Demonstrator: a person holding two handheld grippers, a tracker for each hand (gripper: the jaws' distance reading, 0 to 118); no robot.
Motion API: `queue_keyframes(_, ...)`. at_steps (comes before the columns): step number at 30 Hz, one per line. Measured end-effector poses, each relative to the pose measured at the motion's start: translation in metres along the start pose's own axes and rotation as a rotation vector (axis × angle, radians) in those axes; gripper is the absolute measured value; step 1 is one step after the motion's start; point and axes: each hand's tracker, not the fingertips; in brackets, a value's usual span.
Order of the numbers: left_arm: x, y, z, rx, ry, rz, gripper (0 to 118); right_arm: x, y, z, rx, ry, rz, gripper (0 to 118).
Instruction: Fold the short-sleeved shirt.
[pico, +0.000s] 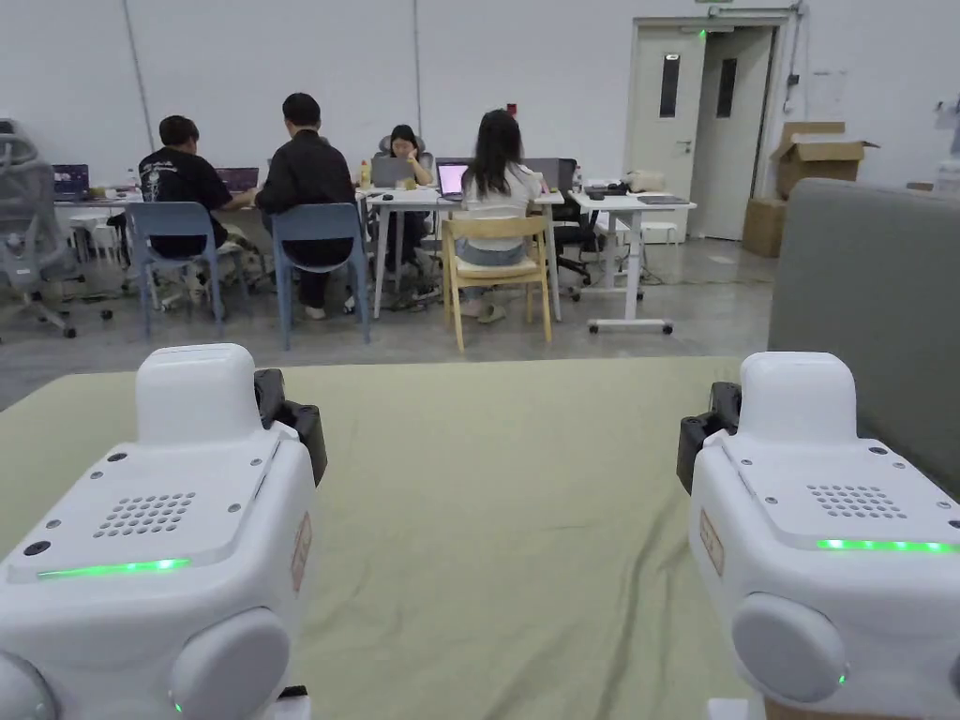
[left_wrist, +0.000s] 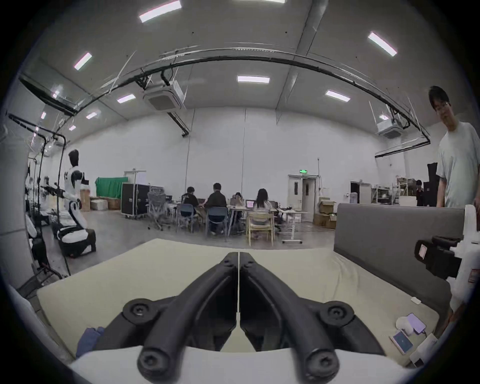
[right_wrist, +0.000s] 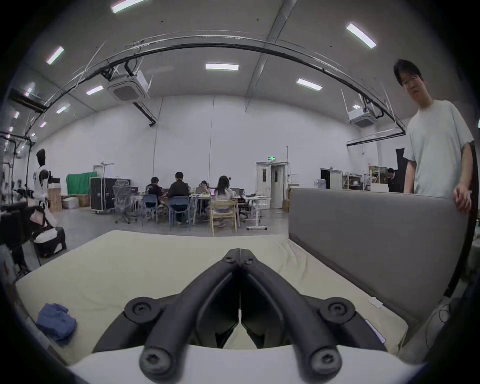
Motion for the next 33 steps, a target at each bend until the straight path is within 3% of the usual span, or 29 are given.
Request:
queue_keyframes(4,-0.001,0.003,0.004,0.013,0.029,-0.043,1,-0.007,-0.001,-0.004,-0.016,0.017,0.005,2)
queue_keyframes(5,-0.002,0.003,0.006,0.017,0.026,-0.043,8,-0.009,-0.001,-0.006,-0.027,0.017,0.016,3)
queue_keyframes(6,-0.005,0.003,0.007,0.016,0.026,-0.034,29,-0.009,-0.001,-0.007,-0.043,0.030,0.023,14)
queue_keyframes(7,-0.006,0.003,0.007,0.010,0.034,-0.014,90,-0.009,-0.001,-0.007,-0.056,0.042,0.016,57)
queue_keyframes(8,-0.009,0.003,0.003,-0.020,0.047,0.020,118,-0.010,-0.002,-0.009,-0.067,0.050,0.003,104)
queue_keyframes(9,-0.014,0.000,0.009,0.024,0.076,0.009,118,-0.011,-0.003,-0.013,-0.105,0.055,-0.003,118)
queue_keyframes(10,-0.014,-0.003,0.009,0.006,0.048,0.028,118,-0.015,-0.002,-0.003,-0.017,0.070,-0.005,118)
queue_keyframes(16,-0.003,0.012,0.014,-0.036,0.052,-0.141,118,-0.014,0.002,-0.010,-0.087,0.055,0.018,118)
queue_keyframes(19,-0.001,0.002,0.016,-0.024,0.039,-0.140,118,-0.008,0.000,-0.011,-0.105,0.172,-0.105,118)
queue_keyframes(21,-0.004,0.002,0.017,-0.049,-0.003,-0.103,118,-0.005,0.000,-0.013,-0.142,0.197,-0.138,118)
queue_keyframes(25,-0.013,-0.002,0.016,-0.089,-0.002,-0.034,118,-0.009,-0.003,-0.010,-0.104,0.123,-0.085,118)
queue_keyframes(29,-0.014,0.000,0.015,-0.087,-0.007,-0.024,118,-0.010,-0.007,-0.002,-0.035,0.043,-0.109,118)
queue_keyframes(31,-0.012,0.000,0.015,-0.102,0.002,-0.045,118,-0.010,-0.004,-0.003,-0.067,0.048,-0.104,118)
queue_keyframes(33,-0.009,-0.001,0.017,-0.091,0.012,-0.066,118,-0.006,-0.003,-0.004,-0.109,0.111,-0.113,118)
